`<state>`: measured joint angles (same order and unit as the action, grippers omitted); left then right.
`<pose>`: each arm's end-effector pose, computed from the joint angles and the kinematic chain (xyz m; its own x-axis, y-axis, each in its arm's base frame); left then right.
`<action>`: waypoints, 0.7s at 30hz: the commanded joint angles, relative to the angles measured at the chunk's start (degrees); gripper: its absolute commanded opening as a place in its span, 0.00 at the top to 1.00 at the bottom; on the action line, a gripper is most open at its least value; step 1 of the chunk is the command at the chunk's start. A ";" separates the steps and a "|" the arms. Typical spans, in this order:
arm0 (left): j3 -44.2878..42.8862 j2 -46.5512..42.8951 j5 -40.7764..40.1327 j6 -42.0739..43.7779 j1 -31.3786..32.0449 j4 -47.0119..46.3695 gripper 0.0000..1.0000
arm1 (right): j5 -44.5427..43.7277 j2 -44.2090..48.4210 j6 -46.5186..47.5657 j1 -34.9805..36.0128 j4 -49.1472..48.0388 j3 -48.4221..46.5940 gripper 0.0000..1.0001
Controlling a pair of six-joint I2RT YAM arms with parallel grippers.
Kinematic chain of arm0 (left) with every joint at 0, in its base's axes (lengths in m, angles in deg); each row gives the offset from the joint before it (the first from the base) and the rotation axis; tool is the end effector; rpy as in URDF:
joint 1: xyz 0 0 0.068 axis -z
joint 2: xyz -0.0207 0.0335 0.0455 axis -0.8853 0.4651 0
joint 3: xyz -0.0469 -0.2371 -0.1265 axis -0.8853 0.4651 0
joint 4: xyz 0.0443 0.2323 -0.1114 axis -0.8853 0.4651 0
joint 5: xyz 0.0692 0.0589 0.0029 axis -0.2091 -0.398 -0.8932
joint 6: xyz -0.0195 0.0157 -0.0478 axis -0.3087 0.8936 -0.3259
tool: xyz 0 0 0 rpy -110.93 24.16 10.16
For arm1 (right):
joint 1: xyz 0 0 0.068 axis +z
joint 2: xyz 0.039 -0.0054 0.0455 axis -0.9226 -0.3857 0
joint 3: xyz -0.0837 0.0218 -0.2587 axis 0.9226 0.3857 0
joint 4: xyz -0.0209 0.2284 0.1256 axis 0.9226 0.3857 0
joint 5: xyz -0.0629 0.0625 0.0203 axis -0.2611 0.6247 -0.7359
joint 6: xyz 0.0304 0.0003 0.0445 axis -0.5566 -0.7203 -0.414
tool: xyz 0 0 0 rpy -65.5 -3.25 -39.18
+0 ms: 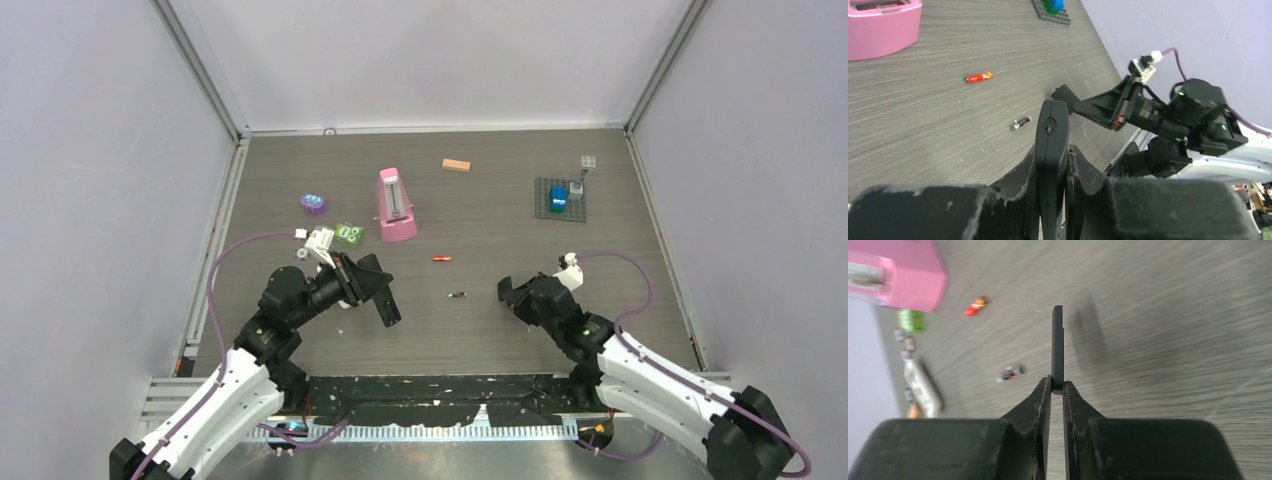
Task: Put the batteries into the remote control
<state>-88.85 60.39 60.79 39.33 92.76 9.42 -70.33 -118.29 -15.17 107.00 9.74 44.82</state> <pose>0.1280 -0.0874 0.2479 -0.5963 -0.4208 -0.6836 0.4492 0.5309 -0.7186 0.1230 0.0878 0.1631 -0.5613 0.6591 -0.5006 0.2352 0.7069 0.6670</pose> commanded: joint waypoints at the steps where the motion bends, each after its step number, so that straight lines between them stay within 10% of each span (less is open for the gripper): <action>1: -0.52 0.01 4.54 1.69 0.08 -4.32 1.00 | 2.41 -6.33 3.42 -2.70 1.27 -0.72 0.95; 10: -3.13 2.15 11.60 4.51 0.11 -3.64 1.00 | -1.16 -7.80 7.04 -3.26 7.54 -4.88 0.33; 21: -5.63 1.99 15.94 7.69 0.11 -0.88 1.00 | 8.97 -8.92 39.07 -3.21 4.67 -16.48 0.31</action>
<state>-91.58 62.88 73.69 44.94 92.76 9.29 -68.04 -124.08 8.52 103.94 18.09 33.74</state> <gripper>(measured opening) 0.186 0.693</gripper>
